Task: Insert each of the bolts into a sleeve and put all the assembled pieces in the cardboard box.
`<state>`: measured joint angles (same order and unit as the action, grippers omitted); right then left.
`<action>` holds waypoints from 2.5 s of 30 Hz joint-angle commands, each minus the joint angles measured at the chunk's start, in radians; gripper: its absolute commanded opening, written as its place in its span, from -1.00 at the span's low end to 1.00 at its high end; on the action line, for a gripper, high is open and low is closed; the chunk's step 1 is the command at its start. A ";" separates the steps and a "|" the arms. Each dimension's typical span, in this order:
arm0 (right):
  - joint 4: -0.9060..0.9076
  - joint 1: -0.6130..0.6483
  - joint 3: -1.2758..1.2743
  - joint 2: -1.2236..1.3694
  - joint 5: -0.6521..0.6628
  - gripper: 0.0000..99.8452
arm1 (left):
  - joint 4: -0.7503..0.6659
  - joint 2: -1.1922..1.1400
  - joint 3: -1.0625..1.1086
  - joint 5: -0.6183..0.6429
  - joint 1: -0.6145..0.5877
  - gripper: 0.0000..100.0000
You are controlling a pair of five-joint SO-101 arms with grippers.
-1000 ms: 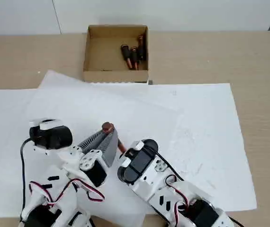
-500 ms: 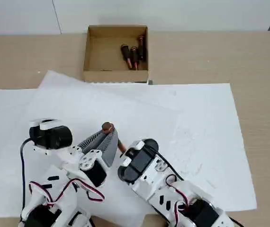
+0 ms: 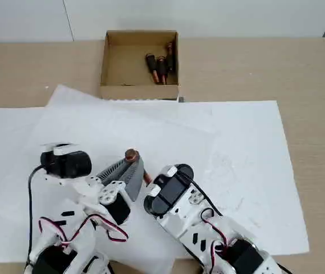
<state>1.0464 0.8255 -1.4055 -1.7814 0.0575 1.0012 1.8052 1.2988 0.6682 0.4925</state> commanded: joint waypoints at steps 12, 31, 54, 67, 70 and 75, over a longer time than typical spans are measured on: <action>-0.030 -0.012 0.049 -0.010 0.009 -1.00 | 0.097 0.011 -0.007 -0.041 0.107 -0.99; -0.030 -0.012 0.049 -0.010 0.009 -1.00 | 0.152 0.008 -0.019 -0.235 0.109 -0.95; -0.024 -0.013 0.044 -0.010 0.008 -1.00 | 0.157 0.005 -0.108 -0.324 -0.060 -0.61; -0.030 -0.179 0.049 -0.012 0.008 -1.00 | 0.184 0.009 -0.065 -0.525 -0.319 -0.99; -0.031 -0.231 0.052 -0.012 0.006 -1.00 | 0.207 0.011 -0.033 -0.549 -0.374 -0.99; -0.093 -0.378 0.068 -0.012 0.002 -1.00 | 0.218 0.009 -0.015 -0.549 -0.445 -0.99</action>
<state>1.0050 0.5217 -1.4055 -1.7799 0.0591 1.2052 1.8067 1.2789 0.1250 0.0767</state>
